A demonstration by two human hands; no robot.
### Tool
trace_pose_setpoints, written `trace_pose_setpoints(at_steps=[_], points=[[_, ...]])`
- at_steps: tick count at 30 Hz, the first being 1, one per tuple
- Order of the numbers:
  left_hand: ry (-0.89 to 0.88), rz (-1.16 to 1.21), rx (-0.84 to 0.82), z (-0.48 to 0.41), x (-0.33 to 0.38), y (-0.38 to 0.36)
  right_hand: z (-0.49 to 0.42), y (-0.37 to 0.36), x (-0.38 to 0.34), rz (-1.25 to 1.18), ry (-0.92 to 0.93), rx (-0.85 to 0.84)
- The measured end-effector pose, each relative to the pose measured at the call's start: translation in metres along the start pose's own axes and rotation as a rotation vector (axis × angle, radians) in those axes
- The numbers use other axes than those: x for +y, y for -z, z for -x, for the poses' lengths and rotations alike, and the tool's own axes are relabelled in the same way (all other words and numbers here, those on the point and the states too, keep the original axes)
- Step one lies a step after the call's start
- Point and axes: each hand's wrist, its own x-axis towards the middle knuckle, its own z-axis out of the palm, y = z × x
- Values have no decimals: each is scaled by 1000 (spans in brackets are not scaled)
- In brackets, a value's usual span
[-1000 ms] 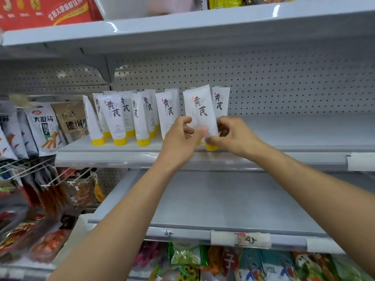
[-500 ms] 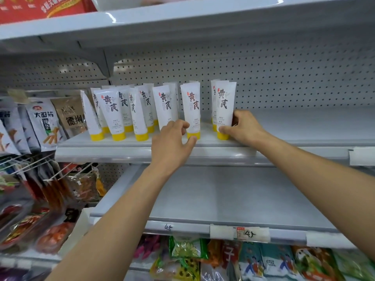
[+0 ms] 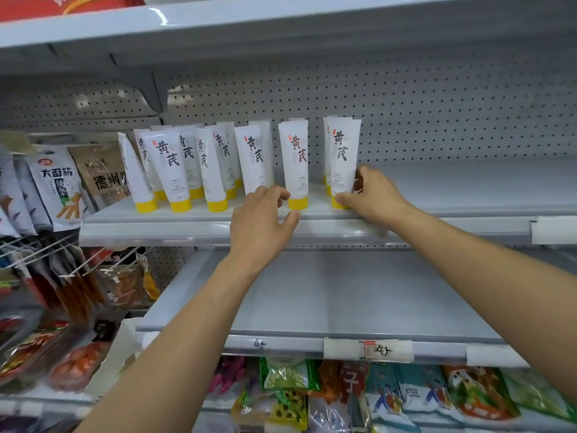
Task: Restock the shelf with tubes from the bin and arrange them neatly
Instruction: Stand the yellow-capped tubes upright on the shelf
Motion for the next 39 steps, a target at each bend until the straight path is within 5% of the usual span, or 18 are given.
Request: trace_pose_setpoints(at_steps=[8, 14, 21, 30, 39], points=[[-112, -36, -64, 46, -40, 15, 72, -21, -16, 317, 137, 294], [-102, -94, -208, 80, -94, 29, 123, -82, -53, 519, 292, 128], [9, -120, -359, 132, -192, 44, 154, -180, -96, 525, 271, -122], [577, 77, -671, 236, -358, 27, 208, -348, -87, 393, 138, -654], [1239, 173, -718, 358, -491, -53, 244, -531, -38, 171, -55, -1133]])
